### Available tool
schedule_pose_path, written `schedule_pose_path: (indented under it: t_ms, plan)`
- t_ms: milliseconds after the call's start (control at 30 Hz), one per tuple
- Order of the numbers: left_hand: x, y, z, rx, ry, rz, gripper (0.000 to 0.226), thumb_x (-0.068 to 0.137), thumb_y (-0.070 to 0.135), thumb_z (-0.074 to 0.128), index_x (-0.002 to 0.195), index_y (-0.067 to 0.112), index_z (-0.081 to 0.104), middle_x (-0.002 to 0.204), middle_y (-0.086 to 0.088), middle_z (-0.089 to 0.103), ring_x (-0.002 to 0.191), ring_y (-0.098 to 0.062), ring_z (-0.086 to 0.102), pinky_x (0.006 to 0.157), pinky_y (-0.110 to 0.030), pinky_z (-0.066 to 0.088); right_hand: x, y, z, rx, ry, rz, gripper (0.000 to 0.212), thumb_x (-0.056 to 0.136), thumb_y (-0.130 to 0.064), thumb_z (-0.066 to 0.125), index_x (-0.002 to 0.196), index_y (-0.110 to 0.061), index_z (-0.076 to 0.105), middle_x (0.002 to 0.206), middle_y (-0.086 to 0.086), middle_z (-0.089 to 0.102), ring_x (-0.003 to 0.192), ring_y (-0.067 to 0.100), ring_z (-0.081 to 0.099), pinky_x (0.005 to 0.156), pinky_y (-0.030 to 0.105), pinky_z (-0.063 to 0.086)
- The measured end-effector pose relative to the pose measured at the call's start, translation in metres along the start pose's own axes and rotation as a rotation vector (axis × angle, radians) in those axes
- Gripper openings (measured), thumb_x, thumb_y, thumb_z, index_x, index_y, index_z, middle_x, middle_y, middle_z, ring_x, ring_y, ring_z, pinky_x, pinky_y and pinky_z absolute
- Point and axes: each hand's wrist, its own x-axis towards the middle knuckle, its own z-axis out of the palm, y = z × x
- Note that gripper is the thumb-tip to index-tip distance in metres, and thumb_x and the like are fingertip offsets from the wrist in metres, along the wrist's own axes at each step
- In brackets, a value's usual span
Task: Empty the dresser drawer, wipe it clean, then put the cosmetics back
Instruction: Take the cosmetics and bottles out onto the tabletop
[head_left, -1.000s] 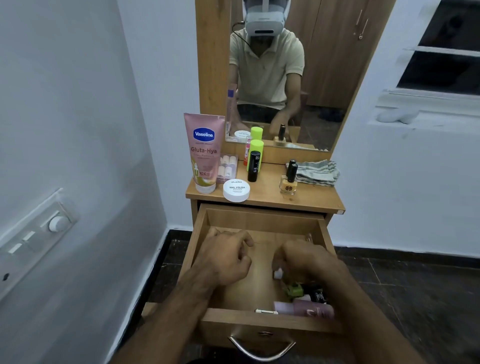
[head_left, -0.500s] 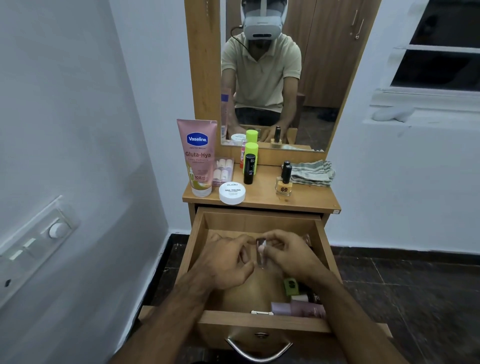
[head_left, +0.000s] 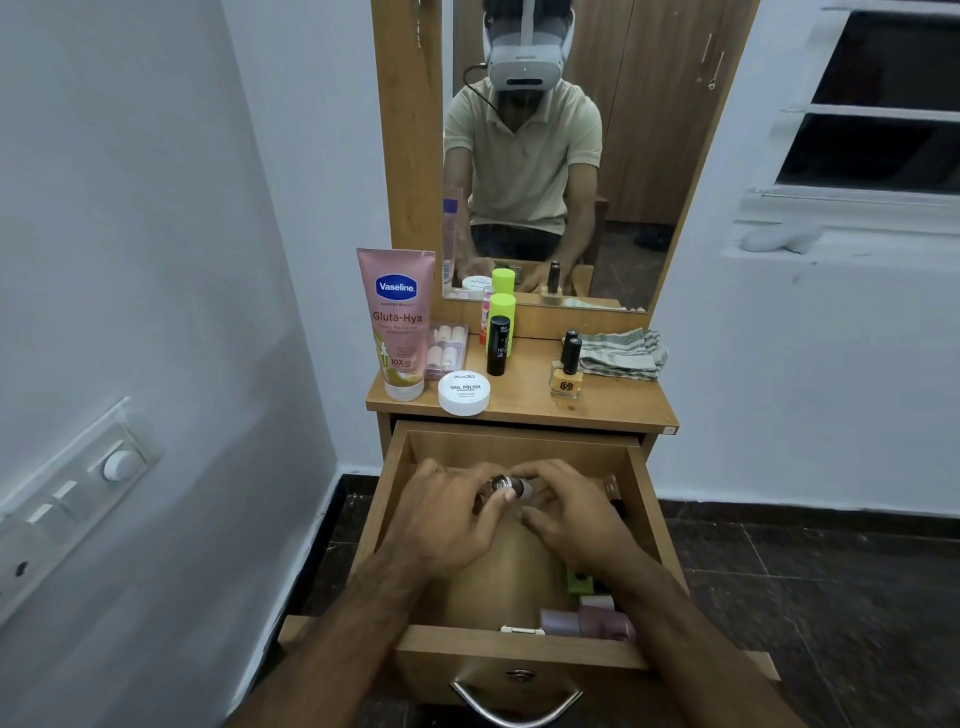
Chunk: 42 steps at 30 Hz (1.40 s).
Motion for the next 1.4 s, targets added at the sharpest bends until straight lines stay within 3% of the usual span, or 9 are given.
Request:
schedule_pose_path:
  t_ms: [200,333,500,600,700,767,900,1000,1400]
  plan:
    - [0.000,0.002,-0.002,-0.037,0.024,-0.034,0.036,0.100,0.047,0.039,0.128,0.033,0.056,0.094,0.012,0.073,0.082,-0.006,0.064,0.090,-0.033,0.041,0.003,-0.005,0.000,0.024,0.089,-0.032,0.024,0.086,-0.033,0.078,0.109,-0.033,0.072,0.103,-0.017,0.069,0.089,0.003,0.063,0.080,0.034,0.058]
    - [0.001,0.002,-0.005,-0.064,0.090,-0.114,0.032,0.105,0.039,0.042,0.135,0.032,0.049,0.091,0.013,0.071,0.085,-0.004,0.064,0.092,-0.031,0.043,0.003,-0.008,-0.003,0.156,0.196,0.018,0.018,0.087,-0.030,0.078,0.104,-0.028,0.073,0.091,-0.015,0.072,0.086,0.001,0.067,0.078,0.023,0.057]
    - [0.001,0.003,-0.009,-0.054,0.064,-0.162,0.034,0.105,0.039,0.042,0.138,0.032,0.046,0.104,0.012,0.072,0.084,0.001,0.057,0.091,-0.024,0.040,0.003,-0.023,-0.013,0.253,0.334,0.071,0.022,0.093,-0.032,0.070,0.115,-0.033,0.071,0.098,-0.012,0.068,0.091,-0.003,0.061,0.077,0.022,0.051]
    - [0.001,0.003,-0.008,-0.042,0.048,-0.167,0.035,0.105,0.040,0.041,0.139,0.033,0.044,0.105,0.013,0.071,0.088,-0.001,0.062,0.093,-0.024,0.042,0.014,-0.044,-0.034,0.190,0.357,0.066,0.019,0.092,-0.035,0.072,0.111,-0.034,0.068,0.102,-0.015,0.061,0.090,-0.003,0.058,0.068,0.009,0.042]
    - [0.001,0.004,-0.009,-0.049,0.040,-0.169,0.035,0.105,0.038,0.041,0.139,0.033,0.043,0.102,0.012,0.071,0.087,-0.001,0.061,0.092,-0.027,0.044,0.046,-0.064,-0.057,0.097,0.406,0.045,0.014,0.088,-0.034,0.075,0.099,-0.027,0.072,0.097,-0.011,0.066,0.089,0.005,0.061,0.070,0.019,0.048]
    - [0.001,0.004,-0.010,-0.062,0.036,-0.171,0.035,0.104,0.037,0.042,0.139,0.034,0.043,0.104,0.013,0.071,0.086,0.000,0.057,0.094,-0.027,0.044,0.072,-0.075,-0.066,-0.001,0.350,0.086,0.012,0.086,-0.028,0.075,0.095,-0.019,0.074,0.093,-0.007,0.069,0.088,0.010,0.062,0.068,0.024,0.048]
    - [0.000,0.004,-0.011,-0.067,0.024,-0.181,0.035,0.103,0.035,0.043,0.138,0.036,0.042,0.109,0.014,0.071,0.088,0.000,0.055,0.097,-0.027,0.043,0.110,-0.085,-0.063,-0.221,0.193,0.220,0.019,0.085,-0.025,0.074,0.102,-0.020,0.070,0.097,-0.001,0.070,0.089,0.018,0.063,0.071,0.031,0.049]
    - [0.000,0.003,-0.009,-0.056,0.022,-0.165,0.036,0.101,0.033,0.045,0.137,0.035,0.044,0.097,0.012,0.071,0.089,-0.005,0.061,0.093,-0.026,0.045,0.122,-0.084,-0.051,-0.275,0.185,0.252,0.036,0.086,-0.024,0.073,0.120,-0.017,0.066,0.113,0.003,0.071,0.098,0.023,0.065,0.080,0.035,0.054]
    - [0.002,0.000,-0.005,-0.016,-0.056,-0.149,0.039,0.093,0.032,0.046,0.133,0.034,0.045,0.084,0.009,0.068,0.081,-0.010,0.063,0.097,-0.036,0.047,0.111,-0.065,-0.038,-0.014,0.343,0.264,0.061,0.083,-0.027,0.082,0.138,-0.018,0.057,0.117,0.001,0.075,0.109,0.017,0.067,0.091,0.036,0.055]
